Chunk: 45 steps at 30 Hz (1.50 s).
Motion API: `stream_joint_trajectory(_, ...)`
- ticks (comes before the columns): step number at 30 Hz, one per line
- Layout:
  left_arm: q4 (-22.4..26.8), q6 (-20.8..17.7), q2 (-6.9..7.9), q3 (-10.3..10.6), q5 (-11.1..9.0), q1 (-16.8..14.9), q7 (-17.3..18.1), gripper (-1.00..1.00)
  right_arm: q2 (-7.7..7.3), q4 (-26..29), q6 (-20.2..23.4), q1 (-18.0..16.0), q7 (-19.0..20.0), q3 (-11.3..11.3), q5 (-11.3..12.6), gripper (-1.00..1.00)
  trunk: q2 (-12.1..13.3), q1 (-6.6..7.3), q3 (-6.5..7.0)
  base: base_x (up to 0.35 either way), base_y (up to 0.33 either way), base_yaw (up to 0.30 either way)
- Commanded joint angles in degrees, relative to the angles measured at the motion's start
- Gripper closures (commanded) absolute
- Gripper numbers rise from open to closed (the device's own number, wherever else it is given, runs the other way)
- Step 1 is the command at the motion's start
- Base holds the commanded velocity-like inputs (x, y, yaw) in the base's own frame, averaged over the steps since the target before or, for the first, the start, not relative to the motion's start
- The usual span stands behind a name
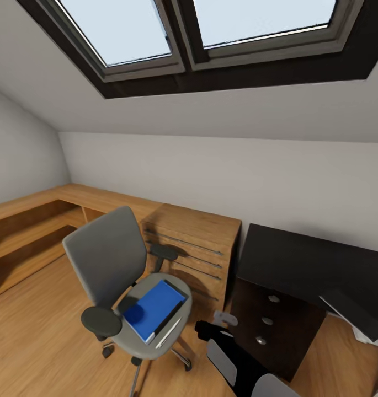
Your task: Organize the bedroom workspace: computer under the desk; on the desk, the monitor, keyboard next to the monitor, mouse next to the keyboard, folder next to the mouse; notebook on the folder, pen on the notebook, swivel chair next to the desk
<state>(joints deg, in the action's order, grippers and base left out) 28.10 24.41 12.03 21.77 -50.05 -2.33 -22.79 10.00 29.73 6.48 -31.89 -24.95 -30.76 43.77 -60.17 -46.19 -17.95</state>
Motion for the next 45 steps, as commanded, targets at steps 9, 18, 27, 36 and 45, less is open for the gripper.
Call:
stream_joint_trajectory(9,0.28,0.49,0.03,-0.33,-0.91,-0.05,-0.39,-1.00,0.00,0.21,-5.93,-0.17,-0.39,-0.24,4.47,-1.00,-0.05,-0.02,-0.07,0.046,0.016,0.000)
stream_joint_trajectory(18,2.61,0.71,1.73,-3.66,-0.95,-0.05,-0.28,-1.00,0.00,0.15,-7.52,-0.05,-3.27,-1.27,4.33,-1.00,-0.05,-0.02,-0.07,0.001,0.000,0.000)
stream_joint_trajectory(27,4.48,0.21,2.39,-4.12,-0.54,-0.05,-0.27,-1.00,0.00,0.13,-8.94,0.05,-3.35,-2.30,4.64,-1.00,-0.05,-0.02,-0.07,0.000,0.000,0.091)
stream_joint_trajectory(36,6.63,0.15,2.22,-4.19,-0.86,-0.05,-0.50,-1.00,0.00,-0.02,-9.71,0.07,-3.42,-2.29,4.66,-1.00,-0.05,-0.02,-0.07,0.000,0.000,0.257)
stream_joint_trajectory(45,6.47,-1.43,2.21,-4.20,-1.23,-0.05,-0.50,-1.00,0.00,-0.02,-9.67,0.07,-3.36,-2.28,4.63,-1.00,-2.85,-1.56,-1.56,0.000,0.000,0.219)
